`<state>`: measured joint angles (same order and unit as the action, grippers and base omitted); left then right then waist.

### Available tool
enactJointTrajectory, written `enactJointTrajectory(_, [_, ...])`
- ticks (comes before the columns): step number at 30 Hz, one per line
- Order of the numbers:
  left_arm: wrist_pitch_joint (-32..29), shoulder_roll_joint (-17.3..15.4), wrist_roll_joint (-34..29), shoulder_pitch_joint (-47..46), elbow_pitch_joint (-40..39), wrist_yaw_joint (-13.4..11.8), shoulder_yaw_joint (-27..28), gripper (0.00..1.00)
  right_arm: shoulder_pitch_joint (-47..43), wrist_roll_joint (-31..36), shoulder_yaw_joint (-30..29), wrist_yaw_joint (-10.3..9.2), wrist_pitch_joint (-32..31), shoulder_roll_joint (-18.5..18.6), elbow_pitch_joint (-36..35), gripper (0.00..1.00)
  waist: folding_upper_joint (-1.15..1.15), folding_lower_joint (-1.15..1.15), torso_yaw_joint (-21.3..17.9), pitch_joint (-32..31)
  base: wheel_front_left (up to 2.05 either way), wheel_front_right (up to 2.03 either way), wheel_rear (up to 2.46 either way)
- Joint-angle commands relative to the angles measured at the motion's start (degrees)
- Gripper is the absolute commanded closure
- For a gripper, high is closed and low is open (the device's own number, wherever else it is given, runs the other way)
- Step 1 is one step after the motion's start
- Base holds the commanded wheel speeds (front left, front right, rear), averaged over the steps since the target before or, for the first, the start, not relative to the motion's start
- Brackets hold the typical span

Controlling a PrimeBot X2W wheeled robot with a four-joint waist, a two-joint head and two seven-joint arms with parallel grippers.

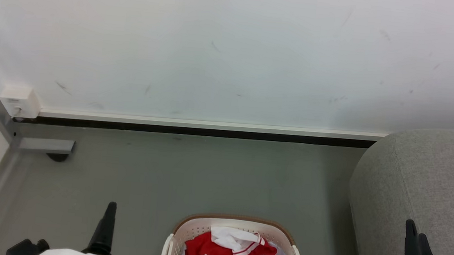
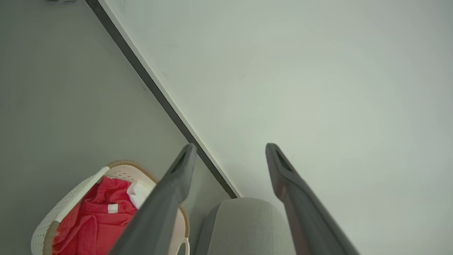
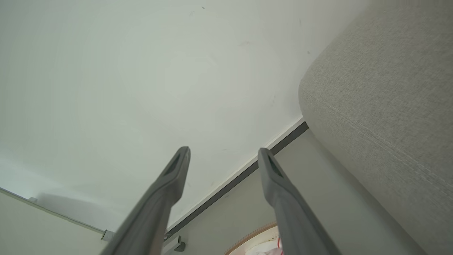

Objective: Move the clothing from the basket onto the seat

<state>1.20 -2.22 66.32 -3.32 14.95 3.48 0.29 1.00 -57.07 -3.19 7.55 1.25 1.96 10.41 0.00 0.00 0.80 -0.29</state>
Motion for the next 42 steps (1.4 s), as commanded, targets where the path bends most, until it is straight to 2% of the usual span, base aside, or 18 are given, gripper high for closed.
enactJointTrajectory(1, [0.72,-0.43,-2.63,-0.45,-0.86,-0.19,-0.33,0.00,0.26,2.93,0.25,-0.03,0.68,0.70,-1.27,0.00,0.00,0.00,0.05,-0.01,0.00,0.00,0.00])
enactJointTrajectory(23, [4.99,-0.58,-22.79,0.14,-2.25,-0.72,-2.92,0.00,-1.26,22.01,1.46,-0.05,4.93,0.87,-2.39,0.00,0.00,0.00,0.77,-0.39,0.00,0.00,0.00])
enactJointTrajectory(42, [8.02,-0.67,-36.09,0.76,-3.40,-2.21,-5.05,0.00,-2.37,34.64,2.90,-0.07,7.97,0.97,-3.30,0.00,0.00,0.00,1.01,-0.15,0.00,0.00,0.00])
